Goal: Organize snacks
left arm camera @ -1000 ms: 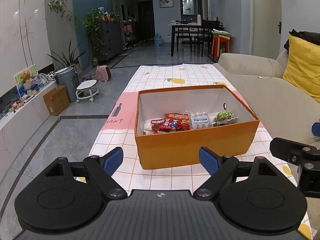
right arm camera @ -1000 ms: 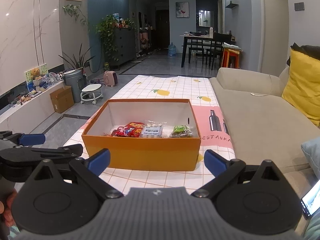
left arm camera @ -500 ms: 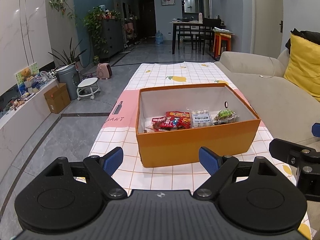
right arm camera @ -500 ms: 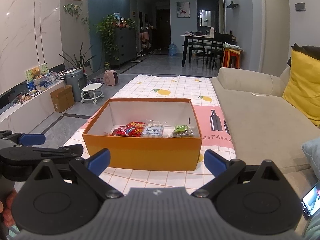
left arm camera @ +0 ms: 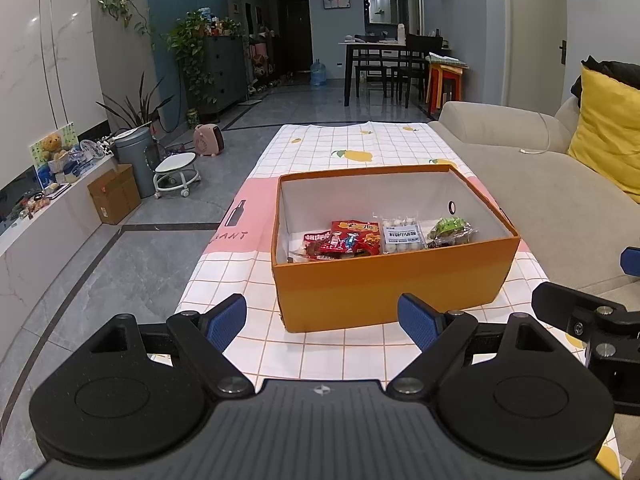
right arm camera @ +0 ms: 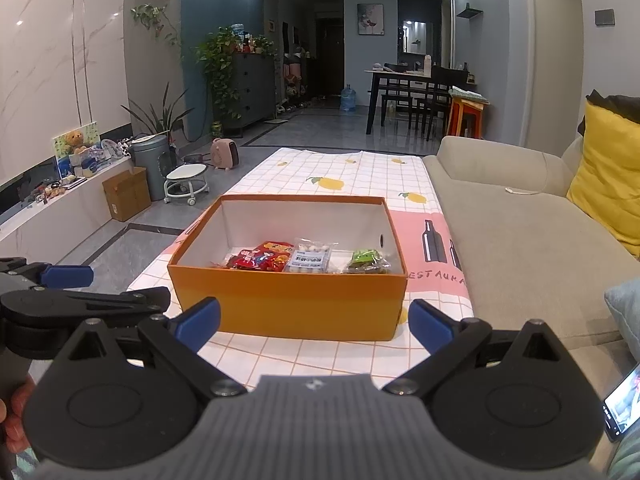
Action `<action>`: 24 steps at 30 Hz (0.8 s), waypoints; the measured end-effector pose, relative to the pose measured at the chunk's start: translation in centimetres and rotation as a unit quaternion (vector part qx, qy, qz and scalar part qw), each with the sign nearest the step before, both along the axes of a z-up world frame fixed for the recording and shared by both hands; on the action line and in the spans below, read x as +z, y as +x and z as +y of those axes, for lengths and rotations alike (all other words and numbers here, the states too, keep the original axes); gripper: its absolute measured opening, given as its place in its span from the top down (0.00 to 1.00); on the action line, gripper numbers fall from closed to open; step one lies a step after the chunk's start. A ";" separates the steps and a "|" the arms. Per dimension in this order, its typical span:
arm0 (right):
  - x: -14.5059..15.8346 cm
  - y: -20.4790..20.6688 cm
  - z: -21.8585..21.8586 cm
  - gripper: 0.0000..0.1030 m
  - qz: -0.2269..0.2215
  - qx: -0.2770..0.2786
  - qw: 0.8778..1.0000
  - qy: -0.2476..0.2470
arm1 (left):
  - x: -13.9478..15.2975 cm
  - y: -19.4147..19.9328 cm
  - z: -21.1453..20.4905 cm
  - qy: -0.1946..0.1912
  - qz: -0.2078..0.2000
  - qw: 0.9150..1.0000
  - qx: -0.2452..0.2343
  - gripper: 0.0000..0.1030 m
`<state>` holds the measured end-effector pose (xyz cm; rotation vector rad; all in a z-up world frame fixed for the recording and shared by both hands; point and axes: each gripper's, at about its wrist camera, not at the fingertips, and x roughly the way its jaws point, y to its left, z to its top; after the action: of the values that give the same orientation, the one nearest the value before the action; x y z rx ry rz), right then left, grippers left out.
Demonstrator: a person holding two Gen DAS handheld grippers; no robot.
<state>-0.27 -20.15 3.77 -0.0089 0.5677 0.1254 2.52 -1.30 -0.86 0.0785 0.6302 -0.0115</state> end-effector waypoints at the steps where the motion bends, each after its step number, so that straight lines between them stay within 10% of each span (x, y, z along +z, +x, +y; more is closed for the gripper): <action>1: 0.0 0.0 0.0 0.06 0.001 0.000 1.000 0.000 | 0.0 0.0 0.0 0.000 0.000 1.000 0.000 0.03; 24: -0.3 0.1 0.2 0.05 0.007 0.003 1.000 -0.004 | 0.0 -0.2 -0.1 -0.006 0.004 1.000 0.003 0.03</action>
<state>-0.19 -19.93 3.48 -0.0179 0.5822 0.1291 2.33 -1.44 -0.89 0.0657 0.6385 -0.0105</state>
